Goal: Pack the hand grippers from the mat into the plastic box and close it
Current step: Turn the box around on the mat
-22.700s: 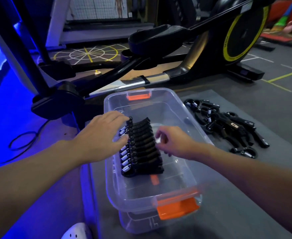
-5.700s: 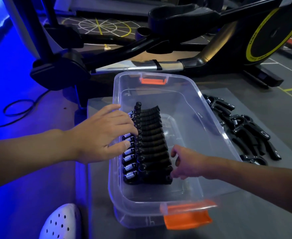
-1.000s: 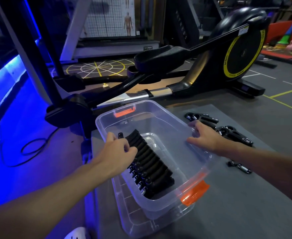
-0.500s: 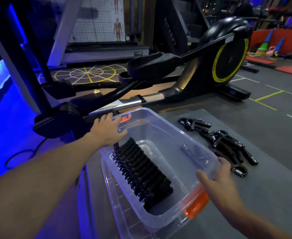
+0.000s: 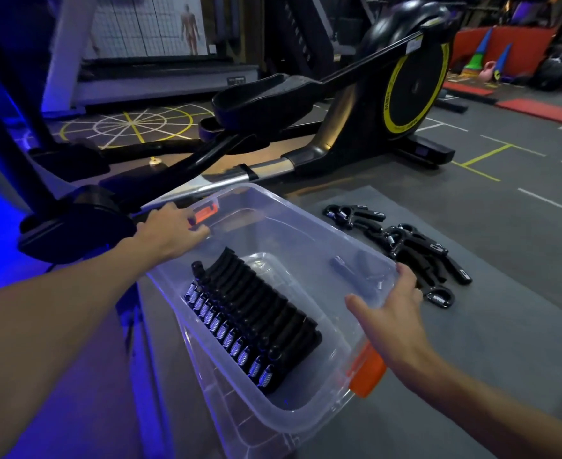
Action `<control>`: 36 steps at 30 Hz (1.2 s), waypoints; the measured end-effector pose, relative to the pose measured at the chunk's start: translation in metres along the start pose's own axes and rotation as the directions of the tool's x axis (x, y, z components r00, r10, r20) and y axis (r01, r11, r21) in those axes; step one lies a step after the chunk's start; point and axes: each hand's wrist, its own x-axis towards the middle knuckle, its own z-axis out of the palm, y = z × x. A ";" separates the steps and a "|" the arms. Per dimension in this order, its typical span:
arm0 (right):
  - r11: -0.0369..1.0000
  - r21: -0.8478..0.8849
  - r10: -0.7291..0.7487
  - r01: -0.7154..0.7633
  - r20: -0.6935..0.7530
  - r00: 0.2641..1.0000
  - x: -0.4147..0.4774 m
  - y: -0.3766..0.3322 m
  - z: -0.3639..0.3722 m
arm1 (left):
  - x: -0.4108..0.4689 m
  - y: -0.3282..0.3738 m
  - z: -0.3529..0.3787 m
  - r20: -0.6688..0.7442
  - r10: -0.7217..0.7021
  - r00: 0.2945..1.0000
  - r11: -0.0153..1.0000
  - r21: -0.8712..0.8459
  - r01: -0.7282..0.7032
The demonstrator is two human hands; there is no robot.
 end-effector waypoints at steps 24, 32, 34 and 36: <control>0.999 0.013 -0.050 0.049 0.113 0.992 0.156 -0.040 0.017 | -0.079 -0.043 -0.034 0.051 -0.121 0.991 0.990 0.077 0.117; 0.994 0.091 -0.073 0.058 0.171 0.983 0.182 -0.054 0.046 | -0.086 -0.047 -0.035 -0.032 -0.123 0.992 0.988 0.089 0.125; 0.994 0.087 -0.081 0.066 0.186 0.979 0.188 -0.052 0.050 | -0.085 -0.049 -0.034 -0.050 -0.126 0.991 0.987 0.094 0.130; 0.995 0.064 -0.089 0.077 0.209 0.974 0.187 -0.053 0.052 | -0.084 -0.052 -0.032 -0.055 -0.128 0.990 0.985 0.106 0.134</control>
